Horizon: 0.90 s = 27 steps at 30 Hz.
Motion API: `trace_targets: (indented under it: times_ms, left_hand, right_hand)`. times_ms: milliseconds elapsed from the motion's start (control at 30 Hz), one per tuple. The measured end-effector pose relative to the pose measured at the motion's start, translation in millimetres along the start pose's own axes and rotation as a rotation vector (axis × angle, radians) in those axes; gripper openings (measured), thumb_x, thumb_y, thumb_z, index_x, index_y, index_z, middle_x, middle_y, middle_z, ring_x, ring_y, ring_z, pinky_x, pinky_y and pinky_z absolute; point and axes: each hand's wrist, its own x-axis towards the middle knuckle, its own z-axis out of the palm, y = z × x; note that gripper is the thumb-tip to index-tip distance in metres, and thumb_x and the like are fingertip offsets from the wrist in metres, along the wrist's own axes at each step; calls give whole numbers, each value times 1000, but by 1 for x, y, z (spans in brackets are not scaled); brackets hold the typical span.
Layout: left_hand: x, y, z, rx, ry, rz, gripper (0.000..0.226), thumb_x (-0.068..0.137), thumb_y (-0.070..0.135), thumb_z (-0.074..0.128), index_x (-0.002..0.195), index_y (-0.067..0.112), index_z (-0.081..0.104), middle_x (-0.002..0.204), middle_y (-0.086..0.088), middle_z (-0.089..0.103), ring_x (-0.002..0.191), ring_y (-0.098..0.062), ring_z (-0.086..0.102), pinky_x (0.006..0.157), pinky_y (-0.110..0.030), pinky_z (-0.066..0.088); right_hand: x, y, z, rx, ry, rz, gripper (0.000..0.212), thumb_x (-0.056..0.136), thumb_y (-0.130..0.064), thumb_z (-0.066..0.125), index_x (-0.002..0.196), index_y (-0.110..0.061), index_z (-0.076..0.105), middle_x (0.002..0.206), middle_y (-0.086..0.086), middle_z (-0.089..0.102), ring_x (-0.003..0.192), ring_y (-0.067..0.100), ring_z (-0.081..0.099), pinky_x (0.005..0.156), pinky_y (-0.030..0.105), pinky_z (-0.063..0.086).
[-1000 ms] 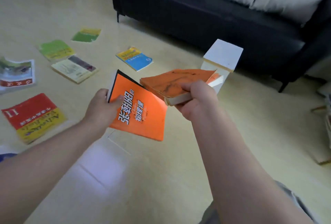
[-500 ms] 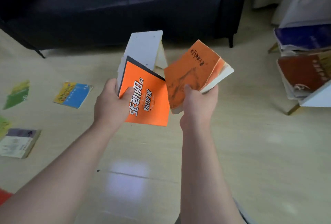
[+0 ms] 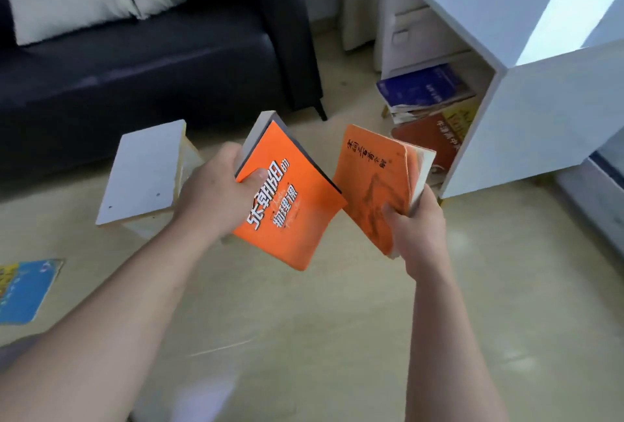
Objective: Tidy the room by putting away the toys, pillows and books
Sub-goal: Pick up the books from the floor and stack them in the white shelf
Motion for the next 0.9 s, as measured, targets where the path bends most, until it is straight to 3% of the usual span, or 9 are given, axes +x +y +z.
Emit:
trace_targets:
  times_ms: [67,167,300,533,667,733,833,900]
  left_hand:
    - [7,20,2,-12,-74,43,25,98,50,60,114,33,54,97,11,67,82,-14,69,75,-41,61]
    - [28,42,12,24,-156,106,24,96,48,63,109,30,56,92,10,67,78,-13,68,73,-39,60]
    - [68,59,44,8,-223,216,23,97,45,63,106,26,55,91,8,64,78,-15,67,73,-40,61]
    - [173,56,47,25,-277,352,28,98,51,58,109,27,50,96,3,66,72,-15,66,64,-34,59]
    - [224,50,44,2,-238,358,27,100,49,55,106,24,47,96,-1,64,70,-20,63,60,-33,53]
    - [248,36,36,-88,-208,325,27,101,48,54,106,22,47,100,-3,65,79,-26,66,69,-41,58]
    - [273,13,28,-245,-243,287,28,101,48,54,103,21,46,102,-4,66,83,-28,66,74,-43,59]
    - [285,3,25,-285,-252,295,27,101,47,53,101,22,46,105,-5,67,87,-31,66,76,-43,58]
  right_hand:
    - [5,10,-20,-62,-9,12,34,93,-7,62,119,-29,55,99,-16,63,92,6,61,70,30,51]
    - [14,22,-29,-259,-17,23,18,92,-10,57,106,-20,56,92,-2,66,85,18,64,66,35,54]
    - [15,37,-32,-430,-15,68,17,92,-9,57,101,-22,56,88,-4,66,81,15,62,61,30,45]
    - [2,38,-5,-527,147,236,20,88,-10,64,92,-28,56,79,-4,65,75,18,61,69,38,52]
    - [25,8,48,-416,300,273,28,90,-6,65,99,-32,60,88,-2,70,82,22,69,71,46,60]
    - [53,-18,78,-263,354,351,32,90,-4,64,104,-33,60,95,2,70,82,27,73,62,49,62]
    - [106,-60,103,-39,459,390,35,92,-3,64,118,-25,57,105,7,68,77,28,75,53,43,61]
    - [141,-87,112,112,551,360,36,93,-3,64,125,-17,56,109,9,69,83,27,75,61,41,63]
